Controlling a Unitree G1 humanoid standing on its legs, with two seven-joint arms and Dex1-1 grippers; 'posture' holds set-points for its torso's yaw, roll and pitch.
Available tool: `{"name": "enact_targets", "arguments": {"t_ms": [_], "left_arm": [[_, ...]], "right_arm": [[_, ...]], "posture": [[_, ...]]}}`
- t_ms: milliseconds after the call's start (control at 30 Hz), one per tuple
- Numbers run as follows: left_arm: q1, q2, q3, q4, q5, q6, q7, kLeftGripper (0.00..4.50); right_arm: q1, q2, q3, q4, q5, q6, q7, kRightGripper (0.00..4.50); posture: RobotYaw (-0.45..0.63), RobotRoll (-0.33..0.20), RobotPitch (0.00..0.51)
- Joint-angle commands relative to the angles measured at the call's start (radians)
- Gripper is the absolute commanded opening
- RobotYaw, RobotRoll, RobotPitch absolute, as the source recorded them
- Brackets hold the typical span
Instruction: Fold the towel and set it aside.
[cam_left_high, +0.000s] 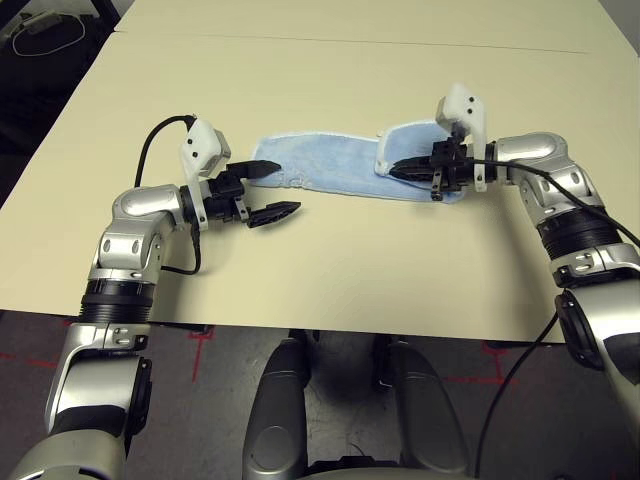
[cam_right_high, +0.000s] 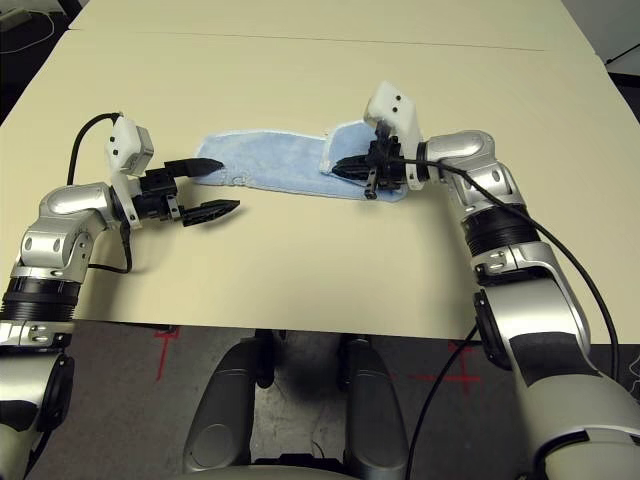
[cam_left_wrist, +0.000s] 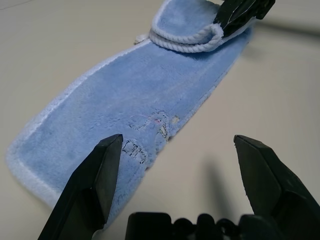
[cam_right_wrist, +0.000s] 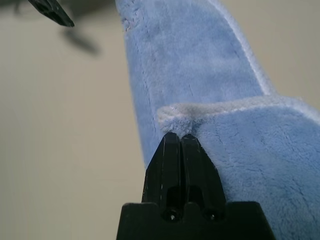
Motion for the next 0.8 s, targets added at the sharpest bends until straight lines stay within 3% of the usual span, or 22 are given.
{"name": "enact_targets", "arguments": {"t_ms": [33, 333, 433, 767, 800], "left_arm": [[-0.004, 0.006, -0.008, 0.016, -0.001, -0.009, -0.013, 4.5], [0.001, 0.0, -0.012, 0.01, -0.002, -0.007, -0.014, 4.5], [0.004, 0.003, -0.011, 0.004, -0.003, -0.003, -0.014, 4.5], [0.015, 0.02, -0.004, 0.005, -0.005, -0.002, -0.018, 4.5], [0.014, 0.021, -0.003, 0.007, -0.006, -0.001, -0.017, 4.5]], "right_arm": [[0.027, -0.026, -0.012, -0.038, 0.024, 0.029, 0.03, 0.03], [0.065, -0.003, 0.035, -0.061, -0.009, -0.022, 0.017, 0.03], [0.067, 0.006, 0.024, -0.066, 0.007, -0.018, 0.019, 0.79], [0.052, -0.083, -0.091, -0.027, 0.114, 0.005, 0.101, 4.44], [0.051, -0.093, -0.099, -0.02, 0.119, 0.001, 0.11, 4.48]], "posture": [[0.0, 0.0, 0.251], [0.0, 0.0, 0.248], [0.01, 0.0, 0.243], [-0.01, 0.0, 0.232], [-0.01, 0.0, 0.232]]}}
